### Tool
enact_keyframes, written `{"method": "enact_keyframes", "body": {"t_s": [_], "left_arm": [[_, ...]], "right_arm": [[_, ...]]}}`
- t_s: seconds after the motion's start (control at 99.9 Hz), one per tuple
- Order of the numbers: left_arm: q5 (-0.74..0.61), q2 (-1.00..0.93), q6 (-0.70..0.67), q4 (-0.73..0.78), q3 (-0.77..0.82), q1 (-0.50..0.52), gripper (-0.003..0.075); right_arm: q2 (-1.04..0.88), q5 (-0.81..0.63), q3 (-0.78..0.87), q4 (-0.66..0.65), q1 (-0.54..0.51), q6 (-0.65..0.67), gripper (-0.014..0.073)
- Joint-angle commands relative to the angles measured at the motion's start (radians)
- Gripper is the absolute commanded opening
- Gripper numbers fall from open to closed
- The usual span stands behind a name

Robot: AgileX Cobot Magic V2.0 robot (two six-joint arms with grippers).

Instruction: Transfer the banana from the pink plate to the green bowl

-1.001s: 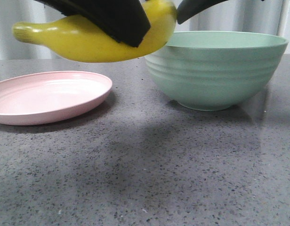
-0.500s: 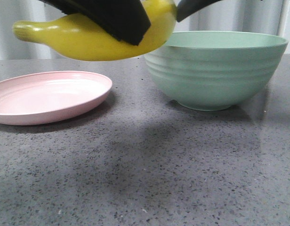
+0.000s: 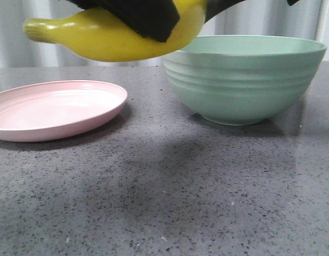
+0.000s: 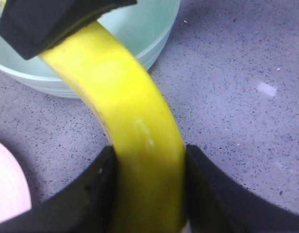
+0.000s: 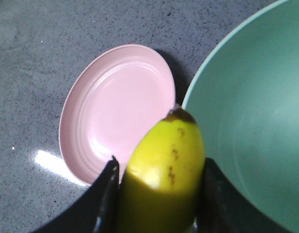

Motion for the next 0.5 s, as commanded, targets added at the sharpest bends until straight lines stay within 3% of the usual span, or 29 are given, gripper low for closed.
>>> {"method": "enact_keyframes", "body": {"t_s": [0.0, 0.01, 0.05, 0.14, 0.49], "left_arm": [[-0.085, -0.029, 0.005, -0.013, -0.039, -0.006, 0.0221], [-0.085, -0.029, 0.005, -0.013, -0.039, -0.006, 0.027], [-0.085, -0.029, 0.005, -0.013, -0.039, -0.006, 0.0346], [-0.085, -0.044, 0.005, -0.008, -0.039, -0.006, 0.046], [-0.085, -0.172, -0.001, -0.008, -0.039, 0.0, 0.0464]], "right_arm": [[-0.027, -0.049, -0.032, -0.003, 0.001, -0.051, -0.0078], [-0.027, -0.049, -0.032, -0.003, -0.001, -0.051, -0.0079], [-0.027, -0.065, -0.033, -0.003, -0.001, -0.051, -0.008], [-0.027, -0.088, -0.056, -0.009, -0.021, -0.051, -0.008], [-0.027, -0.18, -0.139, -0.06, -0.22, -0.051, -0.0079]]}}
